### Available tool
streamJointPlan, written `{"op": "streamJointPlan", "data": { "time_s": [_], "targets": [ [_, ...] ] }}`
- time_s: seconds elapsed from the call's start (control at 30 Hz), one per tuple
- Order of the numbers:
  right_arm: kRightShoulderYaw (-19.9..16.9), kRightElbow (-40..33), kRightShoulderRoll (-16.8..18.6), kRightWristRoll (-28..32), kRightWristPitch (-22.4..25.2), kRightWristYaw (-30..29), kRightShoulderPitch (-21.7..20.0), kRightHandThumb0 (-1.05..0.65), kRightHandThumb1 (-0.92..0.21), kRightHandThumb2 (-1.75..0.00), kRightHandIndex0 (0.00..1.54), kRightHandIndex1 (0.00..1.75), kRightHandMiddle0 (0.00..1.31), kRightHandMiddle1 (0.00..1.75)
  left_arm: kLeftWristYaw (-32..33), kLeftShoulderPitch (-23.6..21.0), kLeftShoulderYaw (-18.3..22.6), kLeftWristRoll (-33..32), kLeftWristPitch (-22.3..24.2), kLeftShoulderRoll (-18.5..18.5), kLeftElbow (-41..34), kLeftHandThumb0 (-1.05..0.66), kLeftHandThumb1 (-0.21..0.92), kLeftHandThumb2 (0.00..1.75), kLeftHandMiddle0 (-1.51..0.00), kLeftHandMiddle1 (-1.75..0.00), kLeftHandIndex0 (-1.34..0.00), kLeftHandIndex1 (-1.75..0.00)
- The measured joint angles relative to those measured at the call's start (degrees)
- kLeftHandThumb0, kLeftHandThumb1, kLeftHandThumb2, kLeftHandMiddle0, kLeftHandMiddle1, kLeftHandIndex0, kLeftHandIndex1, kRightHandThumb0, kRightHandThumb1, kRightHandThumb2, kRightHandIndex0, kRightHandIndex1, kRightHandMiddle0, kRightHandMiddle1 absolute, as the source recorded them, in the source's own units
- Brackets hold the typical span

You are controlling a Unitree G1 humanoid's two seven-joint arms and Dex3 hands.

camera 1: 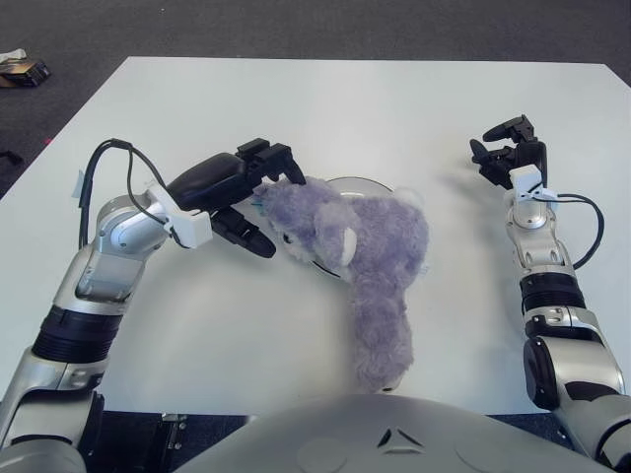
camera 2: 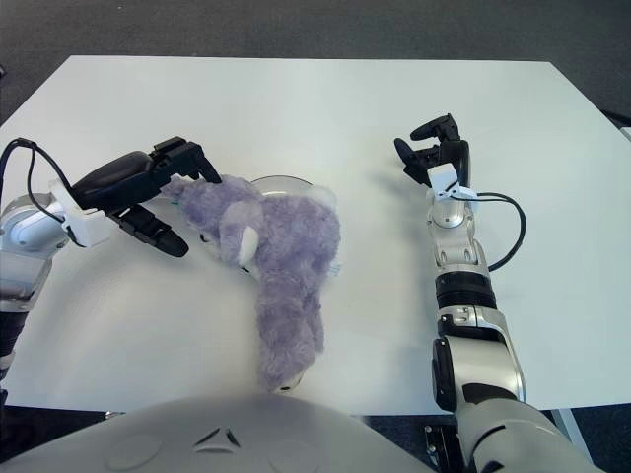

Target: Put the doll into the plate.

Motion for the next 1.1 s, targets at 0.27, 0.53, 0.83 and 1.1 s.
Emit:
{"op": "streamJointPlan", "data": {
  "time_s": [0.27, 0.53, 0.83, 1.1],
  "targets": [
    [-0.46, 0.0, -0.36, 0.12, -0.01, 0.06, 0.46, -0.35, -0.92, -0.45, 0.9, 0.71, 0.26, 1.66, 0.11, 0.49, -1.31, 1.91, 0.51, -0.83, -0.36, -0.28, 0.81, 0.0, -0.27, -0.01, -0.26, -0.19],
    [-0.61, 0.0, -0.51, 0.26, -0.02, 0.5, 1.08, -0.35, -0.92, -0.45, 0.9, 0.72, 0.26, 1.67, 3.84, 0.7, -2.16, 6.14, -1.83, -2.65, 0.49, -0.28, 0.8, 0.0, -0.24, 0.0, -0.22, -0.09],
    [-0.65, -0.19, -0.51, 0.31, 0.1, 1.02, 1.16, -0.35, -0.92, -0.46, 0.89, 0.75, 0.26, 1.67, 13.82, 1.35, -2.89, 13.14, -10.27, -6.46, 4.49, -0.33, 0.78, 0.0, -0.22, 0.0, -0.19, -0.04],
    [-0.84, -0.33, -0.57, 0.36, 0.74, 1.76, 1.26, -0.35, -0.92, -0.46, 0.87, 0.79, 0.25, 1.68, 19.98, 2.61, -3.45, 17.05, -13.45, -9.16, 6.62, -0.35, 0.77, 0.0, -0.21, 0.0, -0.19, -0.04]
  ]
}}
